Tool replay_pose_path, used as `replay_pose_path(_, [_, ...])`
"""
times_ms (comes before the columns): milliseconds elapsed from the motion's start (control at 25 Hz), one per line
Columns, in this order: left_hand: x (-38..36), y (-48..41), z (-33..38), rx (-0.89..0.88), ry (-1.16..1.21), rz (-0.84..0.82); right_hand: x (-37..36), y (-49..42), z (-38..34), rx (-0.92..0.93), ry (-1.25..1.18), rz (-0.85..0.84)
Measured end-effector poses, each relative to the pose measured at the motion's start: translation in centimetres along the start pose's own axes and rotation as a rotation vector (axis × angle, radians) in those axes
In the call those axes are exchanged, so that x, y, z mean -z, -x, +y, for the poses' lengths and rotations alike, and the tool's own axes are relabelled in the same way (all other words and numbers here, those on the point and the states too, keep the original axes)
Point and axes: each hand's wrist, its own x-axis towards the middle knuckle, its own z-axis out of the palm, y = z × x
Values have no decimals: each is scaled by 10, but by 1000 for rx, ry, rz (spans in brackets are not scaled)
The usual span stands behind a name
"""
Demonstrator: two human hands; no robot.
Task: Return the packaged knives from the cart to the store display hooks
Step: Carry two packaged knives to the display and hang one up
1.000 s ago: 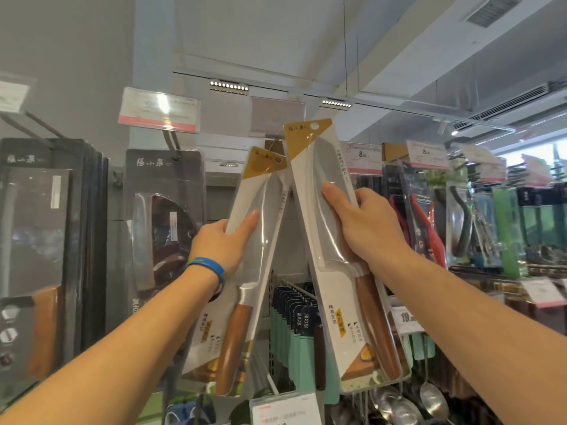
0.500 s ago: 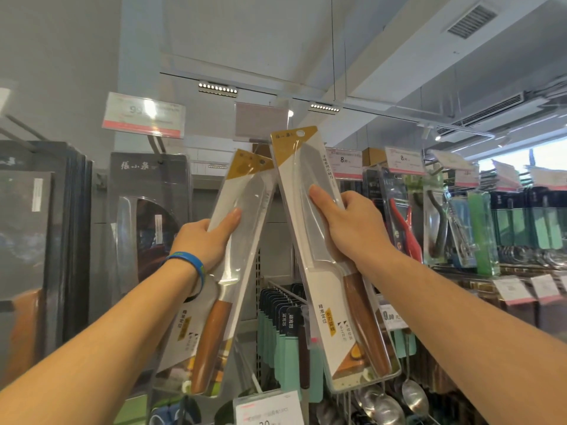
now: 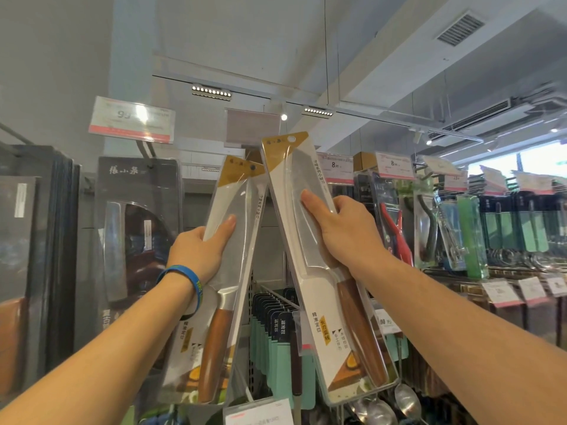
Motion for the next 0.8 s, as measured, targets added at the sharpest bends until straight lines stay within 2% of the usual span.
replay_pose_path(440, [-27,-31,-28,257,30,-162,3,4,-11,8,33,-26])
replay_pose_path(600, [-31,-33,-28,303,27,-280,6,8,-13,14,58,-25])
replay_pose_path(680, [-36,-32,-22,279,-72,-238,7,9,-14,11,66,-19])
replay_pose_path(800, [-37,-29,4,26,-171,-7,7,8,-16,3,72,-21])
